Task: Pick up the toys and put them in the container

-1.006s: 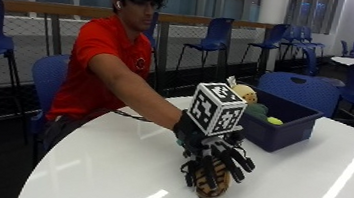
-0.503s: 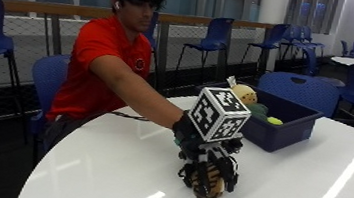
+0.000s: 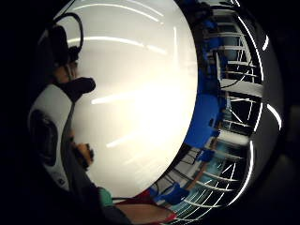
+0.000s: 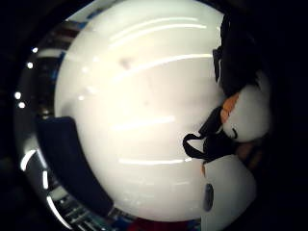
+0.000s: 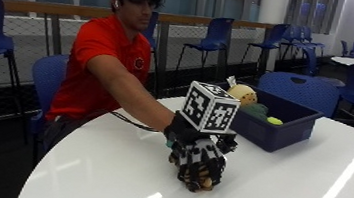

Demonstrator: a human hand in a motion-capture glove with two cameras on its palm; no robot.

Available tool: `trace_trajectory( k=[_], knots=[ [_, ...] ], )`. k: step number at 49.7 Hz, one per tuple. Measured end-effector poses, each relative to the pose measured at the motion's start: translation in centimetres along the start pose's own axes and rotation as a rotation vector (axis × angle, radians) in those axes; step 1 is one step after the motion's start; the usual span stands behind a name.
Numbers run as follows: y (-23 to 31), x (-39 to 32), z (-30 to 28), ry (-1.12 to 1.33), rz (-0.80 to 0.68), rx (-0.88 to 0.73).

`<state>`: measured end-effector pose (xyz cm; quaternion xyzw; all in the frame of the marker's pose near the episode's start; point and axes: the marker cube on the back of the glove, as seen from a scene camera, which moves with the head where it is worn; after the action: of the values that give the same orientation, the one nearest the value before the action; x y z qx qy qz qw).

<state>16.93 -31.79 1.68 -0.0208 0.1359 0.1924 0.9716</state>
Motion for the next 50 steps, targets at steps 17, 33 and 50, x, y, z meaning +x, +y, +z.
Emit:
trace_trajectory(
  k=[17, 33, 50],
  knots=[
    [3.4, -3.3, -3.5, -0.164, -0.105, -0.004],
    [8.9, -10.3, -12.9, -0.208, -0.301, 0.162],
    [14.0, -15.4, -19.7, -0.23, -0.421, 0.225]
  ],
)
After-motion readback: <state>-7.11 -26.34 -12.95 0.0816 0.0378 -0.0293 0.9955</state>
